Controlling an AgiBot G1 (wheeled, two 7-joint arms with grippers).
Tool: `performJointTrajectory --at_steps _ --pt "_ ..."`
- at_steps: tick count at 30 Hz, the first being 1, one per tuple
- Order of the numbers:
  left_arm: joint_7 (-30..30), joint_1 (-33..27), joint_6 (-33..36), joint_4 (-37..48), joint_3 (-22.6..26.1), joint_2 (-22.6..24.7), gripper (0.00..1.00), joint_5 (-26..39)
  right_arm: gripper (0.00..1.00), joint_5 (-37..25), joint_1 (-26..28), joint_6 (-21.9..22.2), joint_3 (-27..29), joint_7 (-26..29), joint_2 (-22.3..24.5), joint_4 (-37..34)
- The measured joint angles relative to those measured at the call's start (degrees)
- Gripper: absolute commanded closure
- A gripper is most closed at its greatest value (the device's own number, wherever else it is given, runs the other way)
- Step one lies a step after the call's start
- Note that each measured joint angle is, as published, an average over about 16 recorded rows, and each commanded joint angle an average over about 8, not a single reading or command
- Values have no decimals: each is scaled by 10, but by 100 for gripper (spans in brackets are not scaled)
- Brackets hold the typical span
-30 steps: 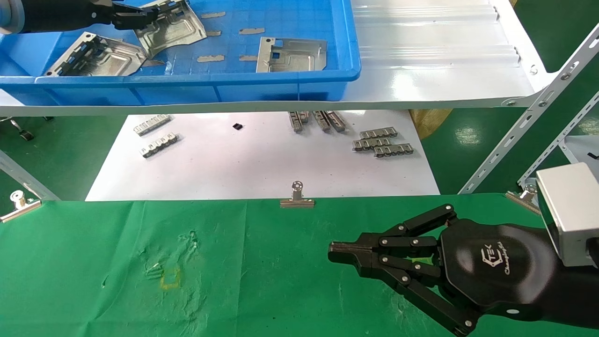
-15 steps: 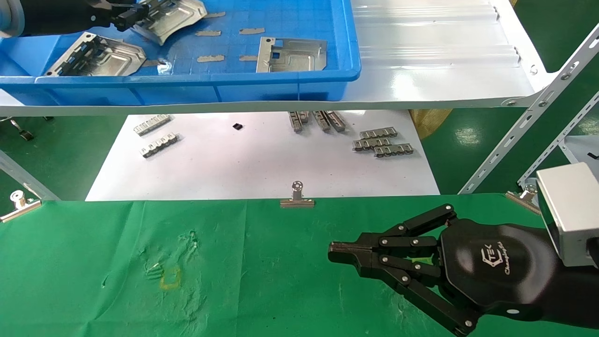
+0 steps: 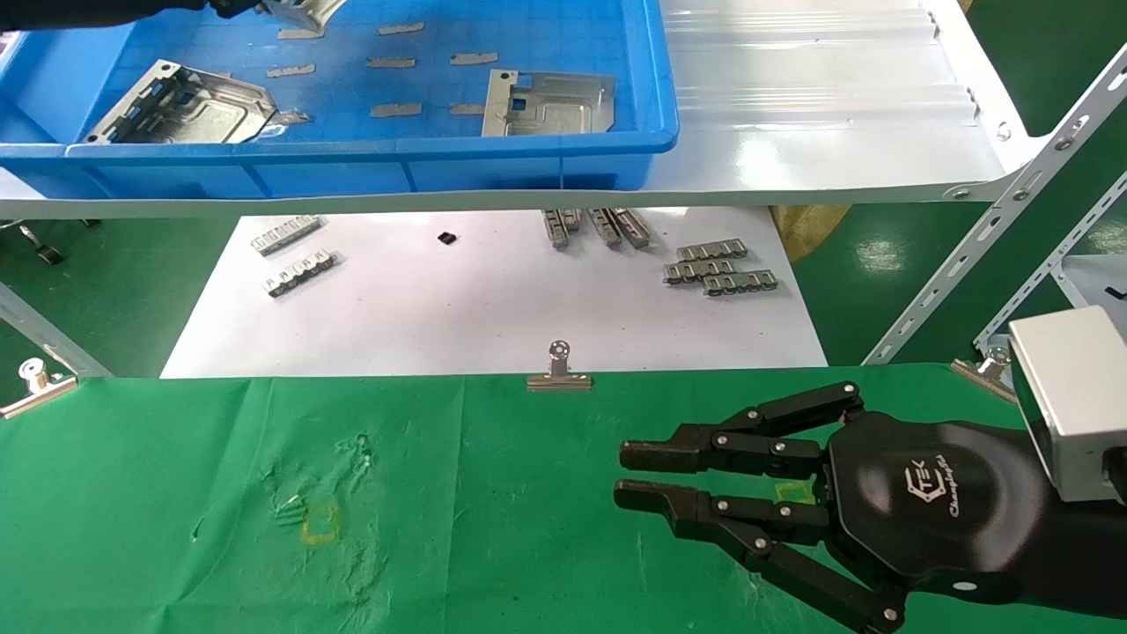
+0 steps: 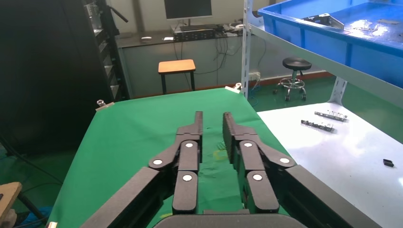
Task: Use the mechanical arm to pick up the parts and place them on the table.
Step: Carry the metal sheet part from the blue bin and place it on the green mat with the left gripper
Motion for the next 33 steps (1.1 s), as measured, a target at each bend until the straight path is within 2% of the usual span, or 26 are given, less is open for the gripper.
performJointTrajectory --at_steps 9,15,23,29,33 --pt "49 -6 204 -28 -16 -29 100 -32 0 0 0 0 0 0 0 0" --pt "77 6 298 -54 -18 -43 100 -56 0 0 0 0 -1 0 0 0" --pt "82 55 329 -149 3 -76 100 -120 0 1 0 0 -1 0 0 0" --pt "76 108 328 -256 43 -124 100 -191 0 1 0 0 -1 -1 0 0" --pt "94 139 326 -314 75 -158 100 -229 0 1 0 1 -1 -1 1 0"
